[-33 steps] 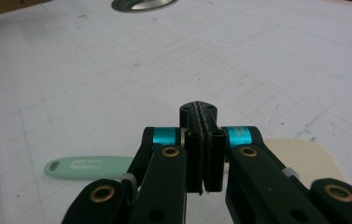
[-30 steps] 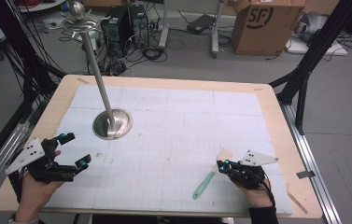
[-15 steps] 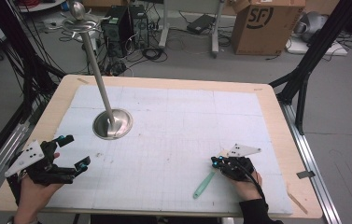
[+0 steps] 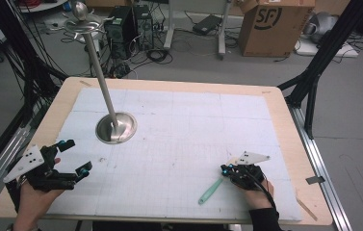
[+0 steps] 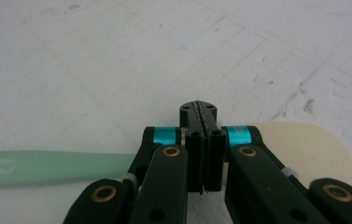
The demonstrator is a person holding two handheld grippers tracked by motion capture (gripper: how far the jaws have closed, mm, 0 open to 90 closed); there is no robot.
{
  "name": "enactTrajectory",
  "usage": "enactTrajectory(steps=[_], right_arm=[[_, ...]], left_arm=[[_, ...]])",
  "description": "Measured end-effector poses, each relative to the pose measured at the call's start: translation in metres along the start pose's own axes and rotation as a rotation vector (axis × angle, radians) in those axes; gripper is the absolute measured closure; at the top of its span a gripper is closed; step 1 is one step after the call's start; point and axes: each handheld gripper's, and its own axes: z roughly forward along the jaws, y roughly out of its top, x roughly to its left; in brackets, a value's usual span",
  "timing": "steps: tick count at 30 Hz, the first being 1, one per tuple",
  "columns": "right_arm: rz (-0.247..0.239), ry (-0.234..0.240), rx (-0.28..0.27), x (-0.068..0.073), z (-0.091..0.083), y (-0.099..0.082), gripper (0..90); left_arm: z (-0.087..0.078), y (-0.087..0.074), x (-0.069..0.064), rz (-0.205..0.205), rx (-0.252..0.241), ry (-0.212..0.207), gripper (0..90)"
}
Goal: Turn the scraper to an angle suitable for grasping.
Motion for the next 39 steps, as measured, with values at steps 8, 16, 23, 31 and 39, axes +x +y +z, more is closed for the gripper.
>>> enactTrajectory(steps=[8,16,23,31,39], right_arm=[[0.032,-0.005,0.002,0.002,-0.016,-0.013,90.0],[-0.016,-0.019,-0.009,0.009,-0.024,-0.016,90.0],[-0.065,0.088,-0.047,0.022,-0.043,-0.018,90.0],[-0.074,0.144,-0.015,0.032,-0.038,-0.025,90.0],[-0.084,0.189,0.002,0.04,-0.041,-0.034,90.0]], left_arm=[[0.001,0.001,-0.001,0.003,0.0,-0.006,1.7],[0.003,0.001,-0.002,0.004,0.001,-0.014,1.7],[0.005,0.002,0.0,0.004,-0.001,-0.015,1.7],[0.006,0.006,0.001,0.004,-0.014,-0.021,1.7],[0.009,0.008,0.002,0.003,-0.021,-0.027,1.7]])
